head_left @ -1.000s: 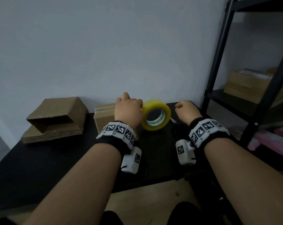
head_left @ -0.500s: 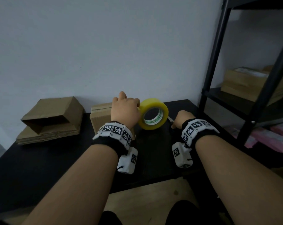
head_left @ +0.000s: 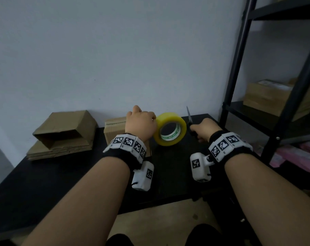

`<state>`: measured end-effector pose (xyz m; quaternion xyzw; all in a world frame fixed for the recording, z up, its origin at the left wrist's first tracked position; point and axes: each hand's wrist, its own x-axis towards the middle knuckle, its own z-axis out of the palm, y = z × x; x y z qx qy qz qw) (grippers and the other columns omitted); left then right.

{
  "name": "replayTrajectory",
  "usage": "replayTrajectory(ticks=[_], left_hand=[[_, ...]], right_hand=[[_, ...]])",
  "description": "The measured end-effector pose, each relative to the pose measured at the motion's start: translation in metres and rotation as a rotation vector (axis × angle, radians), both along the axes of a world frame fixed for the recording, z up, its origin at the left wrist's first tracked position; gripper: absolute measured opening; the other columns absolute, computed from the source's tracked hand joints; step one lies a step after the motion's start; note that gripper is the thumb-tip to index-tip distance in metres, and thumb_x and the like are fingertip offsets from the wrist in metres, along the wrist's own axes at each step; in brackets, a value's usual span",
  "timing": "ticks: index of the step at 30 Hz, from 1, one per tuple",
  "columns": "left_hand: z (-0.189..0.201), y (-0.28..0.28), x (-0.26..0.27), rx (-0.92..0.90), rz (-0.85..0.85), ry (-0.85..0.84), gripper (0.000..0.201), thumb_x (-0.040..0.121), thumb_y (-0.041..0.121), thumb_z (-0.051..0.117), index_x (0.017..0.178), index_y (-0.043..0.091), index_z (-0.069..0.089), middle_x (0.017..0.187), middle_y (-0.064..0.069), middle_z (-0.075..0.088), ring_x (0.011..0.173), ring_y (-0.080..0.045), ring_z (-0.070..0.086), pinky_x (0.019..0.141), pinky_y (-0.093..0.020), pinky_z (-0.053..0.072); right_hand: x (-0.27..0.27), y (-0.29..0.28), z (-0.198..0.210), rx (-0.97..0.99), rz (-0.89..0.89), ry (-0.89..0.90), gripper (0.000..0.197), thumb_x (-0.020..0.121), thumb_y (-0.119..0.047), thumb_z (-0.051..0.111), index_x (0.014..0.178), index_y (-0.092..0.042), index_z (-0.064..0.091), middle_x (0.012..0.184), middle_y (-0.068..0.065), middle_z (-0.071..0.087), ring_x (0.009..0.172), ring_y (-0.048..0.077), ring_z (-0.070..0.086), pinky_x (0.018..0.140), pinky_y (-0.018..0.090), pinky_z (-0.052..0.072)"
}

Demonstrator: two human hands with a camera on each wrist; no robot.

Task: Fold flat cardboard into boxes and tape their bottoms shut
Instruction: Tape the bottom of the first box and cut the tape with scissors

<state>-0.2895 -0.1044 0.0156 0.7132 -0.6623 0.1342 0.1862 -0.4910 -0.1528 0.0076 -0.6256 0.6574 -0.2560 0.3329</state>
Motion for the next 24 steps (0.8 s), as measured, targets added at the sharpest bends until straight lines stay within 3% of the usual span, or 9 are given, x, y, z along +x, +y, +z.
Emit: replayTrajectory(ticks=[8, 11, 13, 18, 21, 24], left_hand=[[0.011, 0.007, 0.017, -0.072, -0.093, 0.332, 0.033, 0.094, 0.007, 0.042, 0.118, 0.013, 0.064, 0.122, -0.01, 0.057, 0.115, -0.027, 0.05, 0.096, -0.035, 0.042], [0.011, 0.011, 0.025, -0.035, -0.04, 0.287, 0.031, 0.092, 0.011, 0.045, 0.114, 0.014, 0.066, 0.12, -0.011, 0.059, 0.113, -0.028, 0.051, 0.096, -0.038, 0.044], [0.011, 0.013, 0.029, 0.018, -0.032, 0.29, 0.03, 0.093, 0.014, 0.045, 0.114, 0.015, 0.067, 0.122, -0.01, 0.062, 0.114, -0.027, 0.053, 0.099, -0.038, 0.043], [0.014, 0.022, 0.031, 0.1, -0.084, 0.321, 0.033, 0.097, 0.013, 0.044, 0.124, 0.011, 0.063, 0.132, -0.009, 0.058, 0.122, -0.026, 0.051, 0.103, -0.032, 0.037], [0.016, 0.027, 0.031, 0.174, -0.088, 0.282, 0.037, 0.1, 0.015, 0.04, 0.133, 0.012, 0.055, 0.141, -0.008, 0.051, 0.129, -0.026, 0.047, 0.105, -0.031, 0.034], [0.017, 0.028, 0.031, 0.212, -0.081, 0.28, 0.039, 0.102, 0.016, 0.038, 0.138, 0.014, 0.05, 0.144, -0.008, 0.047, 0.132, -0.025, 0.044, 0.105, -0.029, 0.033]], right_hand=[[0.021, 0.018, 0.022, 0.013, 0.094, -0.488, 0.012, 0.082, 0.004, 0.065, 0.074, 0.001, 0.058, 0.067, 0.012, 0.052, 0.053, 0.015, 0.047, 0.047, 0.024, 0.046], [0.027, 0.034, 0.027, 0.001, 0.193, -0.576, 0.018, 0.083, -0.012, 0.075, 0.081, 0.001, 0.062, 0.07, 0.012, 0.057, 0.048, 0.012, 0.044, 0.04, 0.019, 0.043], [0.031, 0.046, 0.034, -0.014, 0.224, -0.586, 0.033, 0.084, -0.031, 0.075, 0.083, 0.0, 0.064, 0.069, 0.01, 0.061, 0.047, 0.011, 0.044, 0.043, 0.021, 0.043], [0.031, 0.074, 0.047, 0.194, 0.371, -0.517, 0.07, 0.081, -0.073, 0.053, 0.09, -0.005, 0.064, 0.069, 0.005, 0.062, 0.051, 0.012, 0.047, 0.053, 0.024, 0.045], [0.025, 0.082, 0.049, 0.295, 0.479, -0.501, 0.078, 0.083, -0.077, 0.04, 0.089, -0.003, 0.065, 0.069, 0.006, 0.063, 0.052, 0.014, 0.05, 0.052, 0.024, 0.046], [0.02, 0.088, 0.05, 0.38, 0.538, -0.475, 0.078, 0.086, -0.074, 0.038, 0.089, -0.001, 0.066, 0.07, 0.008, 0.064, 0.051, 0.014, 0.054, 0.049, 0.021, 0.049]])
